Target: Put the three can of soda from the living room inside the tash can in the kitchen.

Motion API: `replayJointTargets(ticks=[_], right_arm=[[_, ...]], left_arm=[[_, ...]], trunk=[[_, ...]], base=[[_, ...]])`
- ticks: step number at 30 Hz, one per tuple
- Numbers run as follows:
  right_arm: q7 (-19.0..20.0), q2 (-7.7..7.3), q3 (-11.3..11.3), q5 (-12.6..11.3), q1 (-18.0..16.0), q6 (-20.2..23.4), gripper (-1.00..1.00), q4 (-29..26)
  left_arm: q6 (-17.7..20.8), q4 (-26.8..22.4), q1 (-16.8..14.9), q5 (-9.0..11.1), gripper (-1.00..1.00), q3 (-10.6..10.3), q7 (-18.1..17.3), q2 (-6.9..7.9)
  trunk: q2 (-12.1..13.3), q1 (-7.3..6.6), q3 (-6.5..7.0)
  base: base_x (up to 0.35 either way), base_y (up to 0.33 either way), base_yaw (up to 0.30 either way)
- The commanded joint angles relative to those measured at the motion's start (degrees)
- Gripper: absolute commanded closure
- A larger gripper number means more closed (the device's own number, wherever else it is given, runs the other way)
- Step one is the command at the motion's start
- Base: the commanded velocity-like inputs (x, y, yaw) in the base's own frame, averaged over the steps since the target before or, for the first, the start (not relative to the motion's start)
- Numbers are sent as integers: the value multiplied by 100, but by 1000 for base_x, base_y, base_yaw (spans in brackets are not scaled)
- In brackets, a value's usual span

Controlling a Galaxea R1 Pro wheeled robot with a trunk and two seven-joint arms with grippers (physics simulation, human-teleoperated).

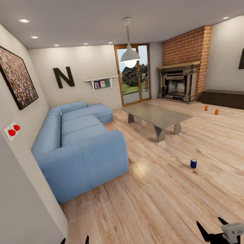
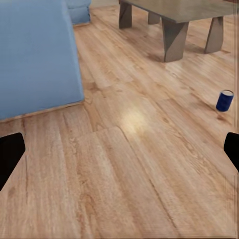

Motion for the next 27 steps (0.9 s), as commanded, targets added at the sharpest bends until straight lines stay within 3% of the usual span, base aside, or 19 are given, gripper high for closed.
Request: replayJointTargets(ticks=[1, 13, 27], right_arm=[[1, 0, 1, 3, 0, -2, -100, 0], [-2, -1, -14, -17, -2, -9, -100, 0], [0, -1, -49, -41, -2, -9, -100, 0]], left_arm=[[1, -1, 0, 0, -100, 0, 0, 0], [-1, 3, 0, -4, -100, 9, 0, 0], [5, 4, 0, -9, -100, 9, 1, 0]], trunk=[[0, 0, 0], [0, 0, 0], [0, 0, 0]], base=[[0, 0, -199], [0, 0, -206], [0, 0, -16]])
